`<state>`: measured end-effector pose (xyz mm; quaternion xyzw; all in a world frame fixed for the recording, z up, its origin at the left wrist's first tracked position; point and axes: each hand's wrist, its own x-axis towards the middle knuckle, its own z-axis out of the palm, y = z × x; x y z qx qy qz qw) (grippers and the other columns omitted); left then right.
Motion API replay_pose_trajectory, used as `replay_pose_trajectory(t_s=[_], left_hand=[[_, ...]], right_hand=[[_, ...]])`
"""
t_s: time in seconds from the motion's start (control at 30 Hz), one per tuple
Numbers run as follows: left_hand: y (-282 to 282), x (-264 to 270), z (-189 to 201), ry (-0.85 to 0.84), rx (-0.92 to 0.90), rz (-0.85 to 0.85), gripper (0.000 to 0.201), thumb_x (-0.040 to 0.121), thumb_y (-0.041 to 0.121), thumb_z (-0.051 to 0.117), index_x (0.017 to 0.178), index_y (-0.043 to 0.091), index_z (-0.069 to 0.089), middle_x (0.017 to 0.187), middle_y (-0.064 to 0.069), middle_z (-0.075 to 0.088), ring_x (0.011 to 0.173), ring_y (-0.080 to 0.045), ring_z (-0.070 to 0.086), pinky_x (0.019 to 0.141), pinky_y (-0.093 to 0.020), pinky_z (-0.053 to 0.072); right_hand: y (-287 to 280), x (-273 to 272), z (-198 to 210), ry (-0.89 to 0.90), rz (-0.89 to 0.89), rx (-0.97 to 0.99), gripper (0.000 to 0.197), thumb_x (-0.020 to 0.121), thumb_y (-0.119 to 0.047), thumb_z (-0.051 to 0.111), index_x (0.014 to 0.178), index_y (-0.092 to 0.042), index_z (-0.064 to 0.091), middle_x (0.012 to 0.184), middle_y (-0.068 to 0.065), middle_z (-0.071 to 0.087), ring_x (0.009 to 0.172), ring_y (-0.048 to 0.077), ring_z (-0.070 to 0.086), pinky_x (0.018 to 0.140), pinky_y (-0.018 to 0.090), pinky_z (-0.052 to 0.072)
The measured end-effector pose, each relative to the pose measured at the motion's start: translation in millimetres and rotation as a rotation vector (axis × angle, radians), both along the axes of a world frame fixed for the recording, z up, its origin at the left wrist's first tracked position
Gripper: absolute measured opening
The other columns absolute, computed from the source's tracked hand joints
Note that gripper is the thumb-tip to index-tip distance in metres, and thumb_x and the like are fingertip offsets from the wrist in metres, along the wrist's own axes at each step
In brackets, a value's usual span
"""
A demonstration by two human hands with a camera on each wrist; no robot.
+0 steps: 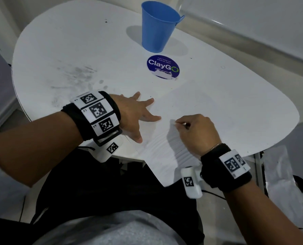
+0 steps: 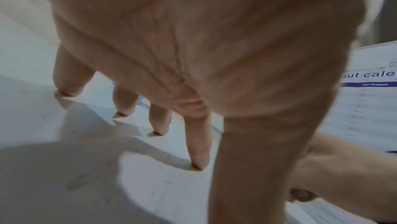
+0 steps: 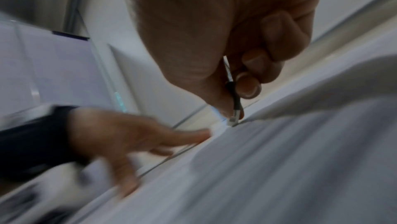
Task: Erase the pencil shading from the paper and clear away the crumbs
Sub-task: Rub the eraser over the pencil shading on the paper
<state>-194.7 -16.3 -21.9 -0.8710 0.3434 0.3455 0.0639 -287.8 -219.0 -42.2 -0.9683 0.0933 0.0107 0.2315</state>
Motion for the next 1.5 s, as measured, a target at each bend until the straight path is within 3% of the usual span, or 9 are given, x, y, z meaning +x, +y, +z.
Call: replay_pose_trajectory(t_s=[0.1,0.2,0.4,0.53,0.7,0.83,1.0,1.37,1.5], left_hand=[[0,1,-1,0.002,0.004,0.002,0.091,0.089,0.054,0.066,0.149,0.064,-0.001,0.162,0.016,-0.030,0.150,-0.022,-0.030,0.123,-0.059,-0.002],[0,2,-3,-0.002,0.016,-0.010,0.094,0.088,0.056,0.067,0.149,0.065,-0.003,0.161,0.016,-0.032,0.149,-0.022,-0.031,0.123,-0.060,-0.001],[1,4,-2,0.010,0.030,-0.013,0.100,0.083,0.055,0.073,0.148,0.066,-0.002,0.161,0.017,-0.032,0.150,-0.022,-0.030,0.123,-0.060,0.002],[0,2,-1,0.005,0.033,-0.012,0.099,0.084,0.056,0.072,0.148,0.065,-0.003,0.161,0.016,-0.032,0.150,-0.022,-0.030,0.123,-0.061,0.002],[0,4,-3,0.012,0.018,0.002,0.101,0.083,0.054,0.074,0.148,0.067,-0.002,0.161,0.017,-0.032,0.149,-0.021,-0.031,0.123,-0.061,0.001],[0,2,-1,0.006,0.023,-0.006,0.099,0.084,0.056,0.071,0.149,0.065,-0.003,0.161,0.015,-0.032,0.149,-0.023,-0.031,0.123,-0.061,0.000],[-1,0,-1,-0.010,0.026,-0.005,0.099,0.084,0.059,0.070,0.149,0.064,-0.004,0.162,0.015,-0.031,0.150,-0.023,-0.031,0.123,-0.059,-0.001],[5,5,-9,0.017,-0.045,0.013,0.079,0.096,0.056,0.056,0.149,0.065,-0.002,0.161,0.017,-0.030,0.150,-0.019,-0.030,0.123,-0.054,-0.007],[4,6,-9,0.012,-0.029,0.003,0.083,0.093,0.059,0.058,0.148,0.066,-0.003,0.161,0.017,-0.031,0.150,-0.020,-0.029,0.123,-0.054,-0.004]], right_hand=[[15,-8,0,0.049,0.120,0.011,0.016,0.093,-0.026,0.062,0.094,-0.024,0.078,0.083,-0.008,0.074,0.075,0.015,0.066,0.071,0.028,0.052],[0,3,2,0.035,0.008,0.061,0.015,0.093,-0.032,0.064,0.091,-0.029,0.078,0.093,-0.015,0.075,0.082,0.009,0.068,0.077,0.028,0.054],[22,-9,1,0.045,0.126,-0.015,0.018,0.093,-0.025,0.060,0.091,-0.024,0.077,0.080,-0.006,0.074,0.075,0.019,0.067,0.074,0.034,0.055],[3,6,2,0.005,-0.020,0.020,0.015,0.092,-0.027,0.062,0.092,-0.025,0.078,0.080,-0.008,0.073,0.077,0.018,0.066,0.078,0.035,0.056],[22,-7,3,0.056,0.148,0.060,0.015,0.093,-0.025,0.063,0.095,-0.023,0.078,0.082,-0.009,0.074,0.071,0.011,0.065,0.071,0.026,0.051],[7,9,2,-0.013,-0.024,0.075,0.015,0.092,-0.028,0.065,0.092,-0.025,0.079,0.086,-0.009,0.075,0.080,0.014,0.068,0.076,0.028,0.054],[39,-12,2,0.078,0.213,0.075,0.015,0.094,-0.029,0.063,0.097,-0.026,0.078,0.090,-0.010,0.076,0.071,0.009,0.066,0.070,0.024,0.053],[5,4,-3,-0.023,-0.030,-0.012,0.018,0.094,-0.028,0.061,0.102,-0.022,0.076,0.092,-0.003,0.075,0.086,0.022,0.068,0.081,0.035,0.055],[33,-14,1,0.023,0.150,0.022,0.018,0.095,-0.029,0.061,0.100,-0.022,0.077,0.079,-0.006,0.072,0.074,0.017,0.065,0.073,0.029,0.052]])
